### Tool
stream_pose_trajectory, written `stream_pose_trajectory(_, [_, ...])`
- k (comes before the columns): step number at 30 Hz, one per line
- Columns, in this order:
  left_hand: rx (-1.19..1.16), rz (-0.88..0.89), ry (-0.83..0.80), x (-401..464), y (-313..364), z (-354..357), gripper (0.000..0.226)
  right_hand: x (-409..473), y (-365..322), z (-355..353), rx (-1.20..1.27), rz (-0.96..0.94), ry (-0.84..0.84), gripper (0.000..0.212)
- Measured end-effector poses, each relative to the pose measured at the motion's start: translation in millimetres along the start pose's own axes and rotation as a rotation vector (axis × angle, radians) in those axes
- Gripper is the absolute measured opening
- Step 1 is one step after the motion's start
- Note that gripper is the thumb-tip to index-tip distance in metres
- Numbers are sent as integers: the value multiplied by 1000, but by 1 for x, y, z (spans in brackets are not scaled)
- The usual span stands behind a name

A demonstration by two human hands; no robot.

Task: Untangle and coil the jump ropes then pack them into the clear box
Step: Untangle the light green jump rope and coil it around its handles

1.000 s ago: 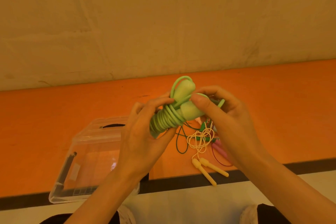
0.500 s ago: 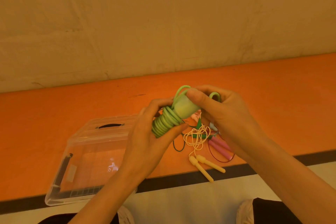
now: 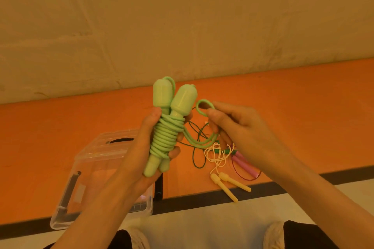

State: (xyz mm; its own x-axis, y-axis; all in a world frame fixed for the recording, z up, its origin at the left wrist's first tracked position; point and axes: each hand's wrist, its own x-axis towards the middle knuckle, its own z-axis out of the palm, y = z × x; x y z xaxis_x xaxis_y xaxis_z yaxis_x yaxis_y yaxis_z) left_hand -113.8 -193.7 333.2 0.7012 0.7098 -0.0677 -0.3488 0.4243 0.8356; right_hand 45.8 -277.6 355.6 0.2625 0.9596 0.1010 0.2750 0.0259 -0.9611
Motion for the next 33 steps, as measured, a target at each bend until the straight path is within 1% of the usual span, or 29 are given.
stream_pose_trajectory(2, [-61, -37, -42, -1, 0, -1, 44, -2, -5, 0, 45, -24, -12, 31])
stream_pose_trajectory(4, [-90, -56, -40, 0, 0, -2, 47, -2, -7, 0, 108, -14, -16, 24])
stream_pose_trajectory(8, [-156, -101, -19, 1, -1, -2, 49, -3, -4, 4, 127, -26, -11, 23])
stream_pose_trajectory(12, [-274, -149, -158, 2, -3, -9, 39, -3, -7, 4, 144, -69, -58, 26])
stream_pose_trajectory(15, [-252, -164, -207, 2, -7, -13, 41, -2, -4, 3, 123, -88, -9, 24])
stream_pose_trajectory(17, [-263, -163, -234, 2, -8, -13, 38, -2, -1, 3, 78, -113, 42, 17])
stream_pose_trajectory(19, [-227, -145, -245, 3, -7, -14, 37, -3, 0, 3, 63, -132, 50, 14])
stream_pose_trajectory(22, [-98, -96, -217, 3, -5, -14, 38, -6, -4, 4, 91, -115, 2, 18])
stream_pose_trajectory(24, [-36, -88, -215, 3, -4, -14, 38, -7, -6, 4, 167, -98, -46, 19])
stream_pose_trajectory(26, [-46, -103, -248, 3, -4, -17, 37, -6, -7, 3, 216, -92, -75, 30])
stream_pose_trajectory(28, [-144, -153, -333, 3, -5, -21, 39, -6, -6, 2, 166, -122, -89, 32])
stream_pose_trajectory(30, [-248, -225, -438, 4, -6, -25, 40, -7, -4, 3, 129, -146, -87, 20])
stream_pose_trajectory(31, [-262, -243, -464, 3, -6, -26, 40, -7, -3, 4, 135, -151, -79, 13])
stream_pose_trajectory(32, [-250, -250, -471, 3, -6, -26, 40, -7, -3, 4, 153, -149, -68, 8])
stream_pose_trajectory(33, [-213, -245, -457, 3, -6, -25, 41, -6, -2, 4, 181, -142, -52, 7])
